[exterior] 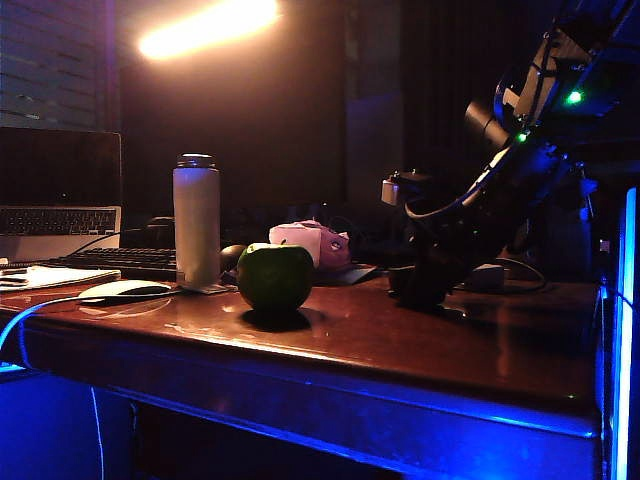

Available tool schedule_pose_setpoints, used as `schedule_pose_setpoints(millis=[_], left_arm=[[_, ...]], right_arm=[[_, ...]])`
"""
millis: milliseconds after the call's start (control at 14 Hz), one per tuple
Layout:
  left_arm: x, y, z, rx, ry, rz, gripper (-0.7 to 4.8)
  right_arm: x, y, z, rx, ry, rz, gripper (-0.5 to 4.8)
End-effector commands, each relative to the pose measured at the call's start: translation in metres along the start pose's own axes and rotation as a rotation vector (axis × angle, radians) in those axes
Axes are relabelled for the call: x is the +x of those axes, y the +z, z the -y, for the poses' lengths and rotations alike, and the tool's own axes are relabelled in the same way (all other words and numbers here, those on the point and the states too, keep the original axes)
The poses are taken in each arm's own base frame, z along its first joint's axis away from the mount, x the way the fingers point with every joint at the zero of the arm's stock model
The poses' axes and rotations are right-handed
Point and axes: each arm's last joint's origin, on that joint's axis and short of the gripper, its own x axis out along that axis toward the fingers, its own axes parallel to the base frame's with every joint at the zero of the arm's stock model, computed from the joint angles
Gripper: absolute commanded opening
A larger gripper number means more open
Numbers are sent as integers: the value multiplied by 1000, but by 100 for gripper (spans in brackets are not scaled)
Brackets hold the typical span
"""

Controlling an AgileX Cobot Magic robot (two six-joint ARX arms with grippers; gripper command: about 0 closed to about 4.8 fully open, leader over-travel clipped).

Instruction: Stack the black thermos bottle cap from the table onto the green apple.

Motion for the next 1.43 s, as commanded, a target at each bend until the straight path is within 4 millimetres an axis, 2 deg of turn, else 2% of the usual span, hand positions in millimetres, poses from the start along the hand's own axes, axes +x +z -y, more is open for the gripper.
schedule_pose_setpoints(millis=[71, 572, 643, 714, 786, 1215, 1429], left_arm=[[-2, 2, 1, 4, -5, 11, -3], [-2, 2, 1, 4, -5, 11, -3], [-2, 2, 1, 4, -5, 11, -3], [-2, 2, 1, 4, -5, 11, -3], [-2, 2, 1, 4, -5, 11, -3], [-2, 0, 1, -1, -8, -2, -3], [-2, 0, 1, -3, -10, -6, -3]], right_arm=[[-2, 6, 3, -7, -22, 45, 386], [-2, 10, 4, -18, -18, 95, 385], [-2, 10, 4, -15, -16, 95, 365], [-2, 10, 4, -15, -12, 98, 252], [-2, 10, 4, -15, -7, 102, 192], [-3, 13, 5, 3, -23, 124, 188], [-15, 23, 7, 69, -43, 164, 188]])
